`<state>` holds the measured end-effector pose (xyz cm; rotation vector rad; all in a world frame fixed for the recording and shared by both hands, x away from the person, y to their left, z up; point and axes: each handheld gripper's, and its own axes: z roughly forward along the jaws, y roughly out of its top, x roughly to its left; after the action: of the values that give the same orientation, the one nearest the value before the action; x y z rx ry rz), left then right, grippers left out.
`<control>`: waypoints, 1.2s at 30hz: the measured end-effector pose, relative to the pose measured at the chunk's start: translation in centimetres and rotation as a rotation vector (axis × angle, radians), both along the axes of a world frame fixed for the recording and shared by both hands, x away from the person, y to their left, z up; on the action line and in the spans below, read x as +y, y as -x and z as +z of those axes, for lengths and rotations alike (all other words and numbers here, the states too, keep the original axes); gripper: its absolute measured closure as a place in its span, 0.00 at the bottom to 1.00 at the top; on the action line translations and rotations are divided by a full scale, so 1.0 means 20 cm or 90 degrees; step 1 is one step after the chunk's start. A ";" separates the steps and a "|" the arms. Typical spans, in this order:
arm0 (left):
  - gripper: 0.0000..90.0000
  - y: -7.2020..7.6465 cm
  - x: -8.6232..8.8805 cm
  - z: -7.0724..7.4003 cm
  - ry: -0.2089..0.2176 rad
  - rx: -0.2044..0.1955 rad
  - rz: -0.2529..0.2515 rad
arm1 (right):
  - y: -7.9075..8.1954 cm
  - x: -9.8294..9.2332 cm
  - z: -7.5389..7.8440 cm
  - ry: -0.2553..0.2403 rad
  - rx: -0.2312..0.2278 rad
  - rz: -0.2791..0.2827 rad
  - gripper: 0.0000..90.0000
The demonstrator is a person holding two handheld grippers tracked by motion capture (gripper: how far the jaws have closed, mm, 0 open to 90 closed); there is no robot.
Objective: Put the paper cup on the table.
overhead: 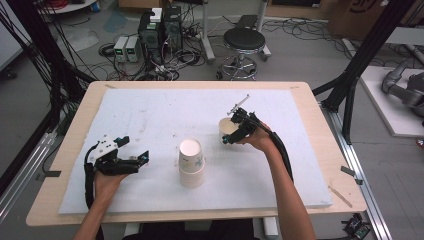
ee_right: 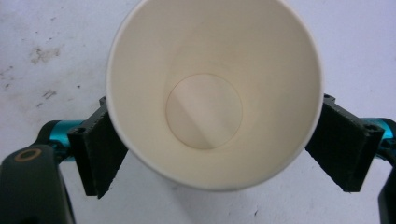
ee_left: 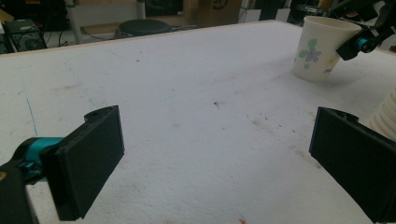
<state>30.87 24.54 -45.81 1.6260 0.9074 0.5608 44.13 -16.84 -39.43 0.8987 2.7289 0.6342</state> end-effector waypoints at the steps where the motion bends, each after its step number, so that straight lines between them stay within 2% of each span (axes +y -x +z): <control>1: 0.04 0.00 0.00 0.00 0.000 0.000 0.000 | 0.00 0.00 0.00 0.000 0.003 0.000 0.15; 12: 0.03 0.01 0.01 0.00 0.003 -0.001 0.000 | 0.01 0.00 -0.01 0.023 0.009 0.000 0.15; 15: 0.04 0.01 0.01 0.00 0.002 -0.001 0.001 | 0.02 -0.03 -0.02 0.001 0.005 -0.004 0.15; 19: 0.04 0.01 0.01 0.00 0.000 0.000 0.001 | 0.05 -0.08 -0.03 -0.006 0.000 -0.015 0.15; 22: 0.04 0.00 0.01 -0.01 0.000 0.003 0.005 | 0.09 -0.12 -0.02 -0.032 -0.010 -0.024 0.15; 24: 0.04 0.00 0.01 -0.01 -0.003 0.003 0.006 | 0.12 -0.15 -0.02 -0.040 -0.027 -0.031 0.15; 28: 0.03 0.01 0.01 -0.02 -0.003 0.003 0.010 | 0.18 -0.22 -0.02 -0.080 -0.051 -0.046 0.15; 33: 0.04 0.02 0.02 -0.03 -0.003 -0.002 0.017 | 0.25 -0.31 -0.03 -0.150 -0.082 -0.065 0.15; 36: 0.04 0.03 0.01 -0.03 -0.007 -0.006 0.018 | 0.31 -0.35 -0.04 -0.191 -0.113 -0.077 0.15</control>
<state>30.35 24.82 -46.35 1.6205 0.9235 0.5936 37.90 -23.82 -40.21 1.0077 2.4416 1.0634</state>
